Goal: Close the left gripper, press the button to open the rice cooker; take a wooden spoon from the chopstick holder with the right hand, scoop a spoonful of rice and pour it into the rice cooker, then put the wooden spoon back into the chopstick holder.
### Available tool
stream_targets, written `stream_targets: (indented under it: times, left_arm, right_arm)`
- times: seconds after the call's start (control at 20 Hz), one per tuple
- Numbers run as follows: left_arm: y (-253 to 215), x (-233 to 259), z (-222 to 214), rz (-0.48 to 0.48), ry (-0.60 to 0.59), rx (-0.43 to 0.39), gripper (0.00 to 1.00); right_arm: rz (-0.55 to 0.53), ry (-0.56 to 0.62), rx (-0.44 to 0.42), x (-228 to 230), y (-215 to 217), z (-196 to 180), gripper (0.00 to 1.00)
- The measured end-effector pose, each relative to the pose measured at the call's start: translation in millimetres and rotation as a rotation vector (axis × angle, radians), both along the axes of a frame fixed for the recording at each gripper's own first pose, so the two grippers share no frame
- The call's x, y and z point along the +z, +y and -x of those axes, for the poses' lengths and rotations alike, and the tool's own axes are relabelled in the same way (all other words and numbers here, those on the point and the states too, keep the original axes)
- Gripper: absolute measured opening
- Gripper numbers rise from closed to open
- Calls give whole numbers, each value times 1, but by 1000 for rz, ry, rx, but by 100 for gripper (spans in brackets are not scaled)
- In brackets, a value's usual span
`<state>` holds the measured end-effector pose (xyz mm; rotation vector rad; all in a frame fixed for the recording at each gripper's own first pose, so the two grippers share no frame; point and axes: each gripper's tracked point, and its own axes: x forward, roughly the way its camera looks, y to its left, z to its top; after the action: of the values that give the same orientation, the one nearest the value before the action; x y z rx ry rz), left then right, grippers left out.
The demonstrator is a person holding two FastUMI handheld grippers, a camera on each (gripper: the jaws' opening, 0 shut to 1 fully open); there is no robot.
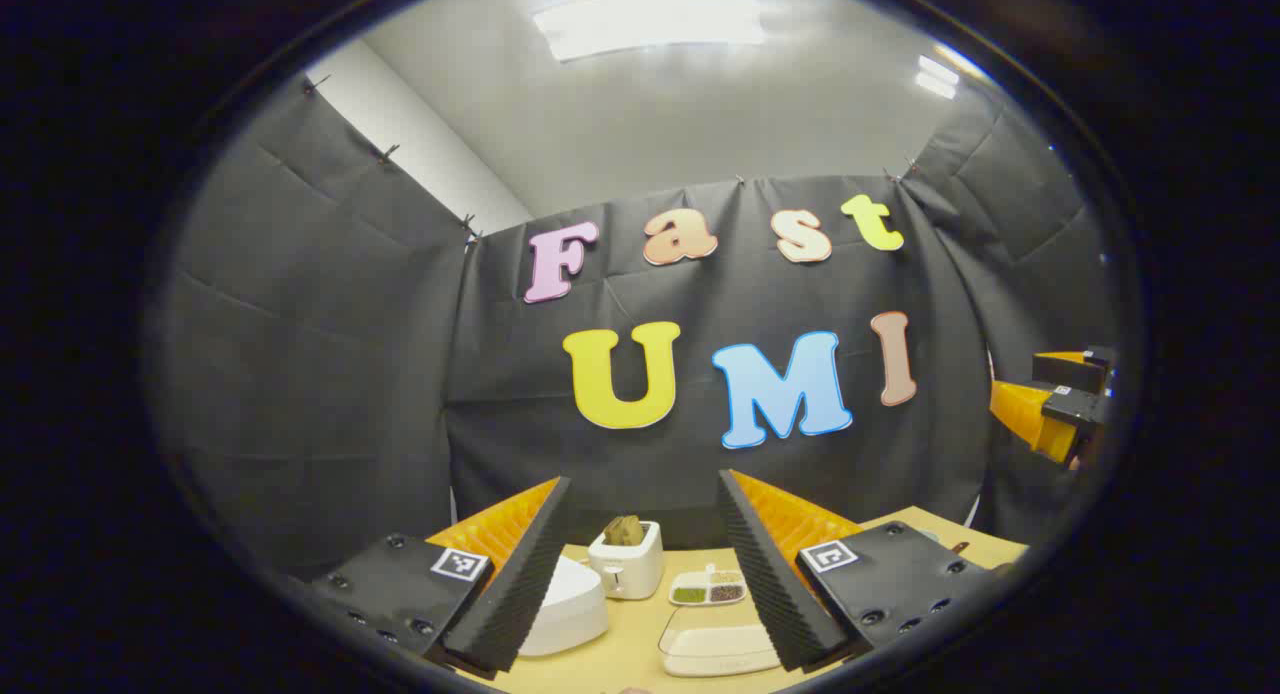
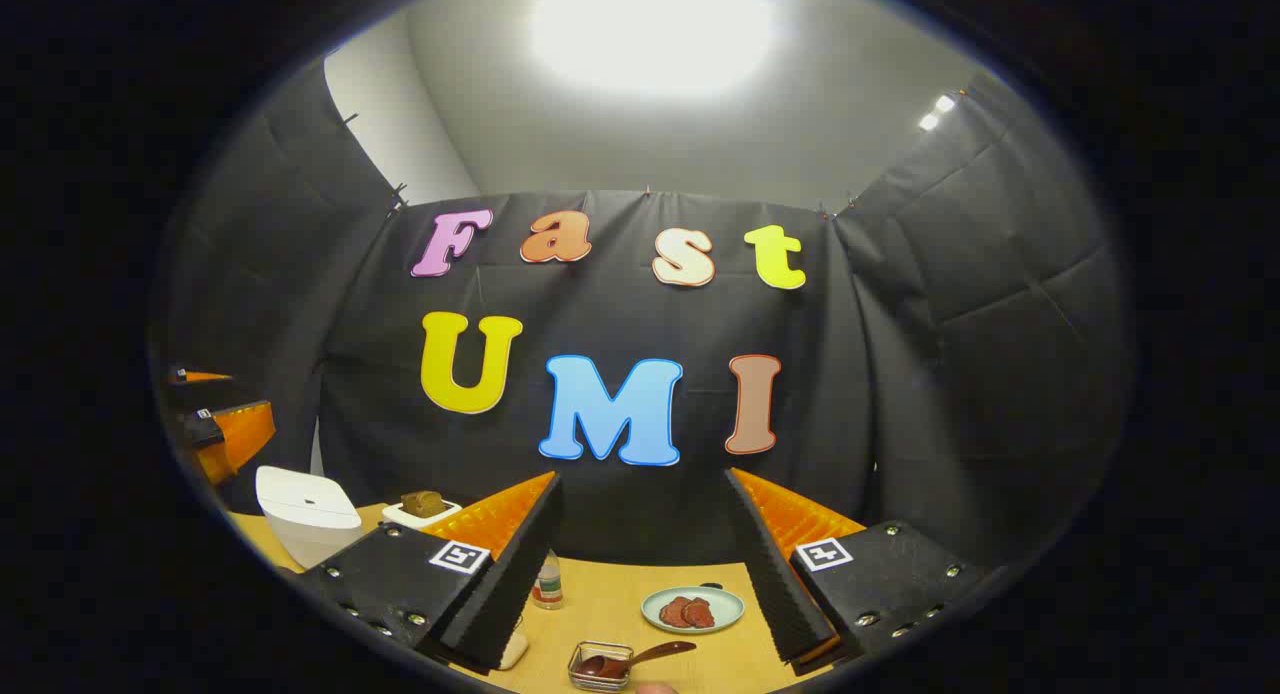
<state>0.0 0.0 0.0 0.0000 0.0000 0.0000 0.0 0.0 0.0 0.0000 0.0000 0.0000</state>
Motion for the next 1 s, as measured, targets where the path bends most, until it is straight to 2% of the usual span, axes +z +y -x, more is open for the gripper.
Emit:
stream_targets:
  times: [0.2, 0.3, 0.55, 0.6, 0.65, 1.0]
  left_arm:
    - [0, -1, 2, 2, 12, 7, 98]
    - [0, -1, 3, 10, 19, 9, 95]
    - [3, 2, 5, 7, 23, 25, 98]
    - [4, 1, 6, 10, 23, 30, 95]
    - [5, 4, 7, 14, 19, 33, 98]
    - [11, 5, 9, 20, 21, 60, 95]
  right_arm:
    - [2, 21, 20, -8, 7, 2, 95]
    - [-21, 25, 22, -8, 10, 2, 95]
    - [-42, 52, 17, -14, 8, -3, 96]
    - [-43, 58, 13, -14, 7, -4, 95]
    - [-44, 56, 11, -13, 5, -5, 96]
    - [-34, 61, 14, -18, 6, -5, 95]
